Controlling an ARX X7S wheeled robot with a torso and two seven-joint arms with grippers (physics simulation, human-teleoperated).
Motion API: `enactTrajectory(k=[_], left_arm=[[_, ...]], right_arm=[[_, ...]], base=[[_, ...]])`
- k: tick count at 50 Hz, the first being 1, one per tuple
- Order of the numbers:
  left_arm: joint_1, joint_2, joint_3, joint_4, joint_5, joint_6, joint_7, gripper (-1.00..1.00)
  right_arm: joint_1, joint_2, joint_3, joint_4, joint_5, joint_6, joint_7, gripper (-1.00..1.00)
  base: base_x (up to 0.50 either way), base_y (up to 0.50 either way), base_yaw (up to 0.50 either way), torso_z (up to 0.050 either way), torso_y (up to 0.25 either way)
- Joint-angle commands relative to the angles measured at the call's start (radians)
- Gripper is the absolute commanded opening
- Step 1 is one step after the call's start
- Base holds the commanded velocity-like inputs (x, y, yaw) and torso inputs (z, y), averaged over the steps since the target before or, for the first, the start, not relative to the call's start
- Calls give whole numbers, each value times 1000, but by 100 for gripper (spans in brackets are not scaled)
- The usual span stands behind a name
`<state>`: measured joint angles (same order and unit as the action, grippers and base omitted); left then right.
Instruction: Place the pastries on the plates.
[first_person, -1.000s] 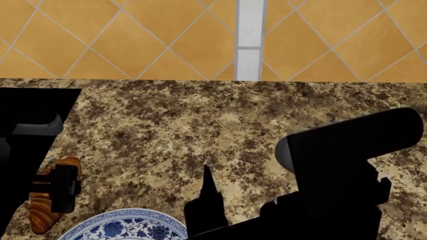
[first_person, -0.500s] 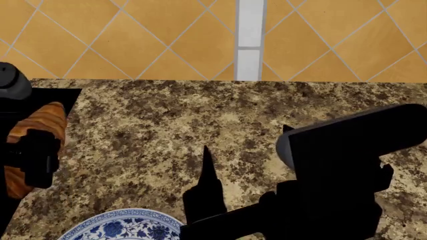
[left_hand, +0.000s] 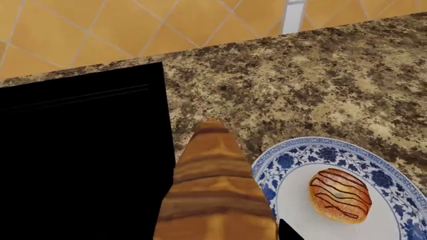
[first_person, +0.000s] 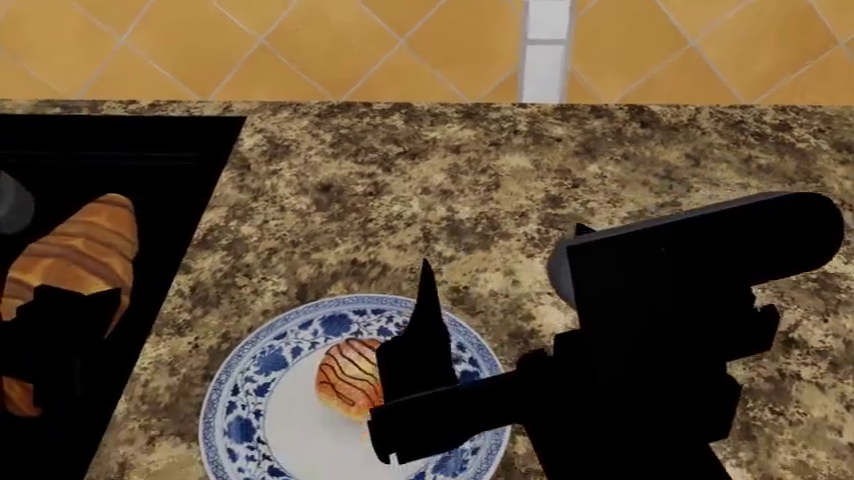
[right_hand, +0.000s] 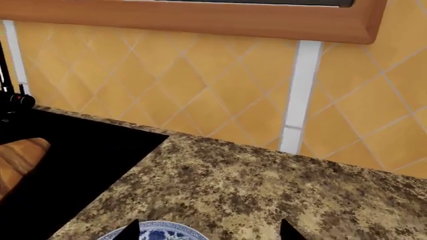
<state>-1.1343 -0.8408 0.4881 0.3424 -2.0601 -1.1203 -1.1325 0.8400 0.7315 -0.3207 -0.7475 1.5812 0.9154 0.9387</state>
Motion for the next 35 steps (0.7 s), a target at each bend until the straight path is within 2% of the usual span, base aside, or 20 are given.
enactTrajectory(k=[1,6,35], left_arm=[[15,10,-32,17,12,47,8,-100],[11,3,-34,28,-5,55,-5,-100],[38,-7,-34,42,-22,87,-3,-100]], right_arm=[[-27,-13,46,-17,-49,-40,-74,100],[-35,-1,51,-42,-76,-41,-87,100],[-11,6,39,-52,-39,-39,-62,100]], base=[[0,0,0,0,0],[0,35,0,0,0],[0,500,0,0,0]])
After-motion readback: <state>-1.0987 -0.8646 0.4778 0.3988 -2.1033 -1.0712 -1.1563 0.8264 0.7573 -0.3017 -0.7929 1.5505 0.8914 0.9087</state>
